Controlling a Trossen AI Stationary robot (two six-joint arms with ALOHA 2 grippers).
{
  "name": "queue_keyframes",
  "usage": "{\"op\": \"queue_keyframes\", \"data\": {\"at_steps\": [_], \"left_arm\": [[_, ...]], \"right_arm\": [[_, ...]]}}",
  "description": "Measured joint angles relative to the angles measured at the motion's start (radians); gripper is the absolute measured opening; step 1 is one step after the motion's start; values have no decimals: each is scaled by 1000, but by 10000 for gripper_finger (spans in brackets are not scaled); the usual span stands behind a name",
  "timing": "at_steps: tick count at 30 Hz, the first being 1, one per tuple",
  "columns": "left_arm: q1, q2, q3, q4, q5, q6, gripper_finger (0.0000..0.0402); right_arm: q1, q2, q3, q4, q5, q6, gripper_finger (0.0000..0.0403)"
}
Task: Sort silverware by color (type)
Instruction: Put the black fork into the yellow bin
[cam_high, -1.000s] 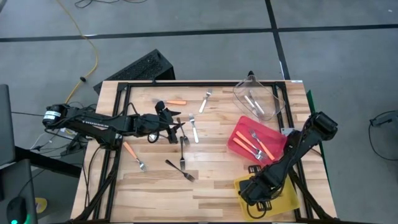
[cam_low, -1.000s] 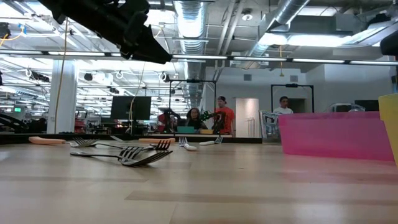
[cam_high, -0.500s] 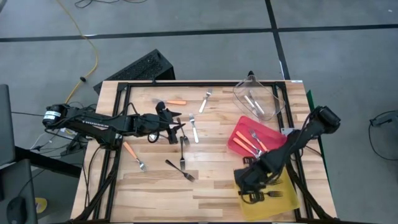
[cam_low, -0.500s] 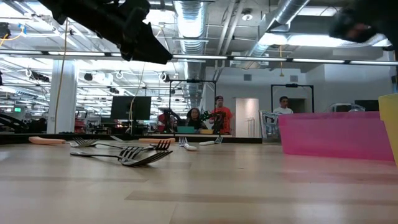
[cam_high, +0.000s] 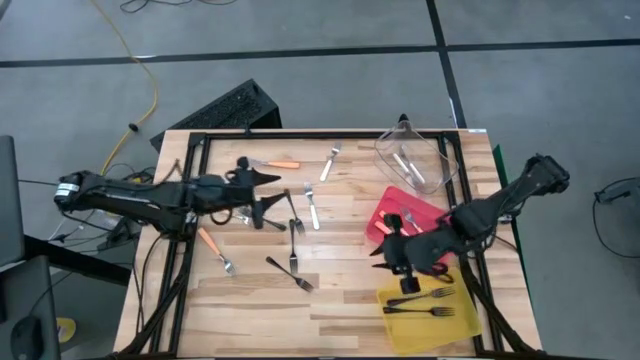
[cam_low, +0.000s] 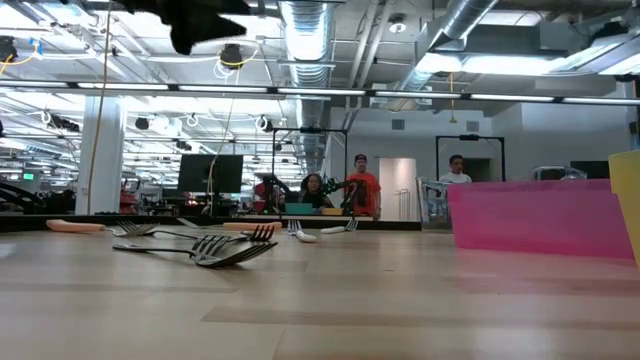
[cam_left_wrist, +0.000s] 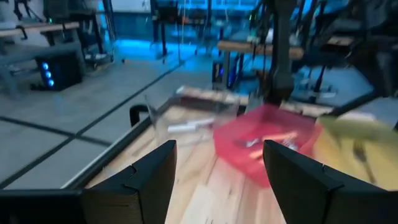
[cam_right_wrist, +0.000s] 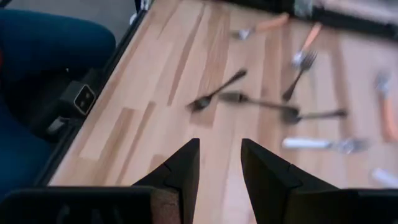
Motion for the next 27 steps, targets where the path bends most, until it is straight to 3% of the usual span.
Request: {"op": "queue_keyframes", "data": {"at_steps": [8, 17, 27], "left_arm": [[-23, -146, 0, -66, 0, -10, 226], [-23, -189, 0, -101, 1, -50, 226], [-23, -201, 0, -133, 0, -11, 226]], "right_arm": [[-80, -93, 0, 7, 28, -155, 140], [-154, -213, -30, 10, -8, -300, 140], [-327, -400, -341, 469, -215, -319, 140]]}}
